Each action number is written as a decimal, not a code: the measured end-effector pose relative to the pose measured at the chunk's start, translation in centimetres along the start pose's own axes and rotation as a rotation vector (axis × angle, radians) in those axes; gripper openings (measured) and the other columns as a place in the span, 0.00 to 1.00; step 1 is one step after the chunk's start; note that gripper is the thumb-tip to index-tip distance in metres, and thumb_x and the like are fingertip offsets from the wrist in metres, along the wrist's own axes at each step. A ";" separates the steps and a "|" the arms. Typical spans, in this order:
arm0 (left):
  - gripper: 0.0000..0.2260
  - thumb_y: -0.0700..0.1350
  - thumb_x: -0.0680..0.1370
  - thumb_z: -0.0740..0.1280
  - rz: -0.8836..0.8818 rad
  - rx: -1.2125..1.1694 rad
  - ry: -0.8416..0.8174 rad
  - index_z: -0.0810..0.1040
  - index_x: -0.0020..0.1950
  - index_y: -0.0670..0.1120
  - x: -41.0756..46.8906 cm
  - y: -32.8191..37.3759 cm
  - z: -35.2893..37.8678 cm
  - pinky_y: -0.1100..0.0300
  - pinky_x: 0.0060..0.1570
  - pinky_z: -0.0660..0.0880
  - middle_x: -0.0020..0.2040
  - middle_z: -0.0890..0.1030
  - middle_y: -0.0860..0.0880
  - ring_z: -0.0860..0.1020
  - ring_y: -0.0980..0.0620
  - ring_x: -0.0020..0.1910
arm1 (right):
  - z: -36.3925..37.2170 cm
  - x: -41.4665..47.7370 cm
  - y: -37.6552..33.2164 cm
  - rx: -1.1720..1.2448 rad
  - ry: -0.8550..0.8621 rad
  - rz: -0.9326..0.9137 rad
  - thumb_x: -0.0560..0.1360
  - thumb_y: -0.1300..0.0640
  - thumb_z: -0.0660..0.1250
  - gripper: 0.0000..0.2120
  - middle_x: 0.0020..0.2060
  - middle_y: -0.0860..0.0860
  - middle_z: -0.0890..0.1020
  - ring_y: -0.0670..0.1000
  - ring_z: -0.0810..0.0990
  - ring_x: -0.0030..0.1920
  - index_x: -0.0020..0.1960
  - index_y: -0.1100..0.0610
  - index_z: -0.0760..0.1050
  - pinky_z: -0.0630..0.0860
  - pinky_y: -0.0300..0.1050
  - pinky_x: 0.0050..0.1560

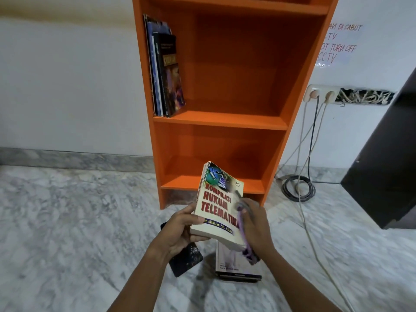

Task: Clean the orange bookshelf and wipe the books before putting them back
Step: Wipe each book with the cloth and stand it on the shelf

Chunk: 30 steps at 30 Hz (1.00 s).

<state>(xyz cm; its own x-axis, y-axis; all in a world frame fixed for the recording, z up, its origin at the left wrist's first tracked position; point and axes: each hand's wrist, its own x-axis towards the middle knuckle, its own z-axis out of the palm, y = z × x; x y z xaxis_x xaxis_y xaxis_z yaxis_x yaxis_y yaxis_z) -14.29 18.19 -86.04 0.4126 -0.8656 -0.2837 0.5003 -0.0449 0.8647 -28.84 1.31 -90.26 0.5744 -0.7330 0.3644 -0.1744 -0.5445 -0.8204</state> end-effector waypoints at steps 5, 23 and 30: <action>0.27 0.32 0.69 0.70 -0.013 -0.091 -0.069 0.76 0.68 0.44 -0.1 0.2 0.1 0.44 0.47 0.83 0.61 0.83 0.37 0.82 0.35 0.59 | -2.1 0.7 -1.1 0.915 -0.129 0.814 0.83 0.38 0.56 0.26 0.57 0.62 0.85 0.66 0.83 0.59 0.67 0.56 0.77 0.74 0.70 0.65; 0.13 0.49 0.76 0.73 0.153 -0.218 0.189 0.79 0.52 0.41 1.3 3.1 5.7 0.53 0.38 0.81 0.37 0.85 0.44 0.84 0.48 0.35 | 3.1 -1.8 -6.3 -0.356 -0.147 -0.276 0.65 0.52 0.67 0.30 0.56 0.49 0.78 0.51 0.78 0.53 0.67 0.50 0.74 0.77 0.42 0.46; 0.15 0.47 0.83 0.62 0.218 -0.442 0.016 0.78 0.65 0.41 0.5 2.9 4.7 0.49 0.49 0.82 0.52 0.84 0.39 0.84 0.42 0.48 | 2.1 -0.1 -8.3 -0.405 -0.341 -0.395 0.78 0.40 0.53 0.35 0.83 0.47 0.48 0.49 0.46 0.82 0.82 0.39 0.42 0.47 0.63 0.80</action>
<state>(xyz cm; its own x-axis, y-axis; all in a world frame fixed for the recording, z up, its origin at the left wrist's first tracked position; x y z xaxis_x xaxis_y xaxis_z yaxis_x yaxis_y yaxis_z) -16.16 15.31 -81.72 0.5534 -0.8234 -0.1254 0.6751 0.3552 0.6466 -25.77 6.71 -84.36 0.8665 -0.3127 0.3891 -0.1474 -0.9050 -0.3990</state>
